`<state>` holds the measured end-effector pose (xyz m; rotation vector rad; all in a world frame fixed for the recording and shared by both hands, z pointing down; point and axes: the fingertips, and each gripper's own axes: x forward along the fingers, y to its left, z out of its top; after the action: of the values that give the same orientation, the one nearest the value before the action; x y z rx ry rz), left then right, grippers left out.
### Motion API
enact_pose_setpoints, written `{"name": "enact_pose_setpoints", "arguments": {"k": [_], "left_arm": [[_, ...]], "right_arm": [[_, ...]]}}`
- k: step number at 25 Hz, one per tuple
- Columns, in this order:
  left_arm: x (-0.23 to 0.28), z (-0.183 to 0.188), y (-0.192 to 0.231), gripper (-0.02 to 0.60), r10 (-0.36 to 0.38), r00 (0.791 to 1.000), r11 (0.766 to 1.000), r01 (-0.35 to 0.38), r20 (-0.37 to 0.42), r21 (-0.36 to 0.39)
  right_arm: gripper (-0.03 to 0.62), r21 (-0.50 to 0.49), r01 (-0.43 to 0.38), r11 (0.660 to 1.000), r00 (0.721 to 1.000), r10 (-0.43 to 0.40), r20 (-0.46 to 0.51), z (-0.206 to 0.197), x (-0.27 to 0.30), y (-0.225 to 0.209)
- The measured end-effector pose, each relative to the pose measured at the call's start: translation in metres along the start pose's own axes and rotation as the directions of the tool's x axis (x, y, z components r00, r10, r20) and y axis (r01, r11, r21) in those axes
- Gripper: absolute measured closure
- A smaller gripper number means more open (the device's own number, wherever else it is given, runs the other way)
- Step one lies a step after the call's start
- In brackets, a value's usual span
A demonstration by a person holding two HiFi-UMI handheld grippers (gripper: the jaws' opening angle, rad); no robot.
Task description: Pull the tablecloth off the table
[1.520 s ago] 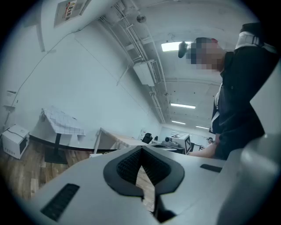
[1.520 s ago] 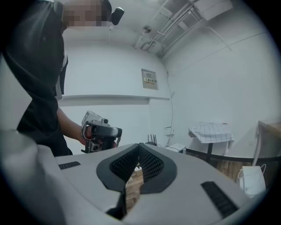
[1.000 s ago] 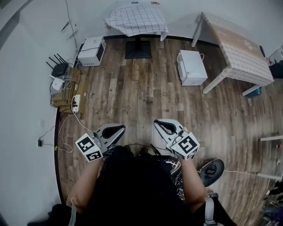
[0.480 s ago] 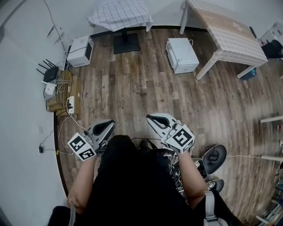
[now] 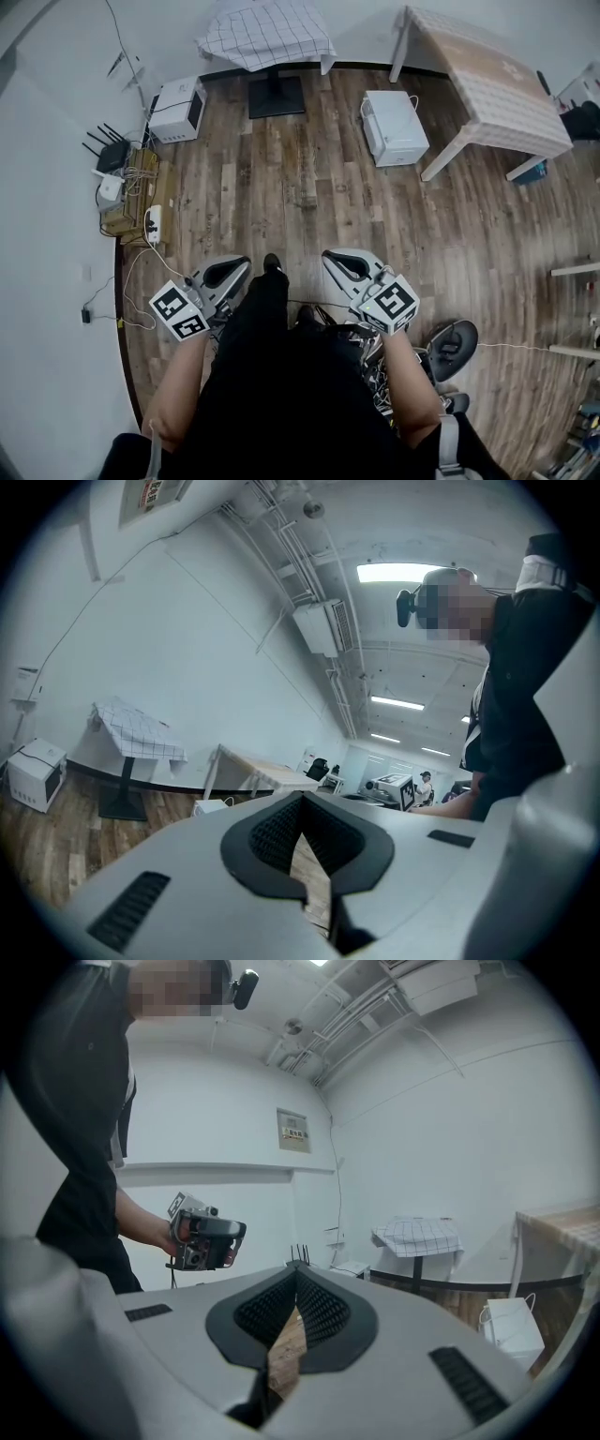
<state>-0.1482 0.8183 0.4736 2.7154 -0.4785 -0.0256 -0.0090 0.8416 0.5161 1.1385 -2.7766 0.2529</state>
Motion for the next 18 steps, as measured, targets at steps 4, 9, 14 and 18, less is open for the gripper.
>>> {"name": "enact_pose_setpoints", "arguments": {"k": [4, 9, 14, 18], "left_arm": [[0.009, 0.006, 0.02, 0.571, 0.002, 1.0, 1.0, -0.002, 0.005, -0.009], [0.014, 0.016, 0.071, 0.571, 0.033, 0.999, 0.998, -0.032, 0.025, -0.046], [0.028, 0.029, 0.145, 0.571, 0.065, 0.997, 0.993, -0.061, 0.042, -0.102], [0.042, 0.042, 0.213, 0.571, 0.074, 0.996, 0.986, -0.067, 0.041, -0.151]], "right_arm": [[0.574, 0.0, 0.002, 1.0, 1.0, -0.002, -0.022, 0.002, 0.011, -0.019], [0.574, 0.023, -0.01, 1.0, 0.998, 0.011, -0.059, 0.002, 0.05, -0.048], [0.574, 0.017, -0.061, 0.998, 0.992, 0.063, -0.112, 0.01, 0.113, -0.09], [0.574, 0.009, -0.065, 0.998, 0.988, 0.066, -0.142, 0.026, 0.17, -0.134]]}}
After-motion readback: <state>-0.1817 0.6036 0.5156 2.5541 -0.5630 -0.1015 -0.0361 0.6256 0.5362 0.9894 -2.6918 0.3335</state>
